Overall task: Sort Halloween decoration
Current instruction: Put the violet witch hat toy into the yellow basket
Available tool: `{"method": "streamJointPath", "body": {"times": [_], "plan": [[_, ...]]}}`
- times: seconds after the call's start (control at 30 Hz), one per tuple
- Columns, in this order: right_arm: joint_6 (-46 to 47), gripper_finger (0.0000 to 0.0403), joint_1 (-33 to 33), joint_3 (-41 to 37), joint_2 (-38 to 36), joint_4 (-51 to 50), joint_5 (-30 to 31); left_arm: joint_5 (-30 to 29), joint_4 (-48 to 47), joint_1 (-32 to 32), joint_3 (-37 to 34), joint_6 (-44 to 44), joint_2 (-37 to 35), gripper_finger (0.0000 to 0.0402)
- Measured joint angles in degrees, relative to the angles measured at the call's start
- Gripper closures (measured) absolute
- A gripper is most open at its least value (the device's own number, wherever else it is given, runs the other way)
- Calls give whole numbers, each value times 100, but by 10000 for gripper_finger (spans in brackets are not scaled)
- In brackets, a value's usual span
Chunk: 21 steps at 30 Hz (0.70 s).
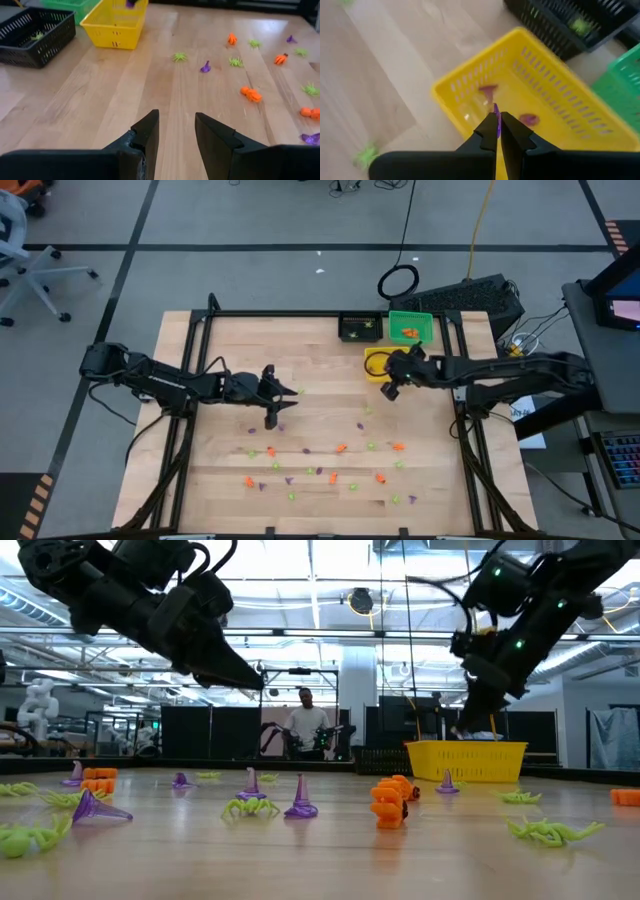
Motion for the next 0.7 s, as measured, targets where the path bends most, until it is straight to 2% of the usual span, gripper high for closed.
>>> {"method": "streamJointPath", "body": {"times": [0.37,0.7], "plan": [[100,403,-392,46,521,-20,5,52,189,-2,0,-1,-1,274],[377,403,-882,714,1205,-724,-27,68,189,-67,0,-15,-1,274]]}}
